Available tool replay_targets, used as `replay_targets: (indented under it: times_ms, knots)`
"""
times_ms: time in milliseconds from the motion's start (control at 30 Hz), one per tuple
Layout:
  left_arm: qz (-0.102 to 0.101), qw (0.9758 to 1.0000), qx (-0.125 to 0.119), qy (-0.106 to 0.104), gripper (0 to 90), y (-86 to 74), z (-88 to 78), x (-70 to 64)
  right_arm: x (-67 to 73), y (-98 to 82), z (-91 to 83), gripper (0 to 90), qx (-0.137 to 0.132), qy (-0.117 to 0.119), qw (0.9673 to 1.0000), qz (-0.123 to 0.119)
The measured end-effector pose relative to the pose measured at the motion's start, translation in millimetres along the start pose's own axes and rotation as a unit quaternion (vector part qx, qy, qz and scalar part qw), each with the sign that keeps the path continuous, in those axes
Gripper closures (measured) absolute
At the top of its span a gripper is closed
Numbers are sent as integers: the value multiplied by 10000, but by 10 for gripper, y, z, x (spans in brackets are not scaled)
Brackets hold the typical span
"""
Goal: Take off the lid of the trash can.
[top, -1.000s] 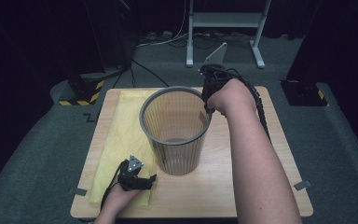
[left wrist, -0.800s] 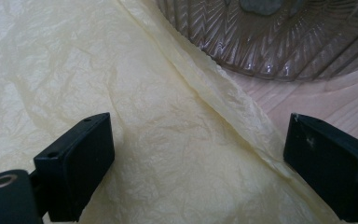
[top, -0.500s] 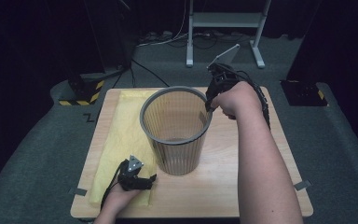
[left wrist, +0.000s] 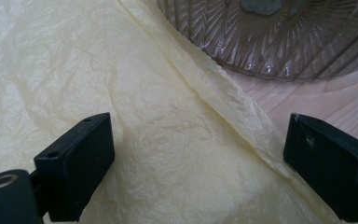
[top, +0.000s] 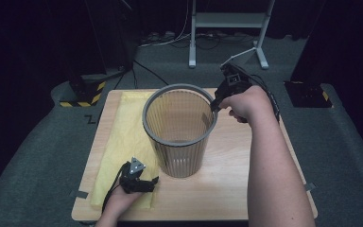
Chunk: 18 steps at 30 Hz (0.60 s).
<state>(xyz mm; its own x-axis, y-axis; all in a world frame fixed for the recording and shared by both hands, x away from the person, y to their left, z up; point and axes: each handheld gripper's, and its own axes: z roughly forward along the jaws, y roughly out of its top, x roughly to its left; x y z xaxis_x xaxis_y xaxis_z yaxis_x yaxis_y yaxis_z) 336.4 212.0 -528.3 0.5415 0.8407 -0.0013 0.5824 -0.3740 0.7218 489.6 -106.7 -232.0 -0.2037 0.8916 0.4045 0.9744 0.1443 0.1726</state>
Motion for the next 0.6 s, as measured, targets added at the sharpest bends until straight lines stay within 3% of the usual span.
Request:
replay_targets:
  times_ms: [600]
  knots:
    - [-1,10000,-1,0,86,0,0,0,-168,-86,-174,838,-150,58,9999,5]
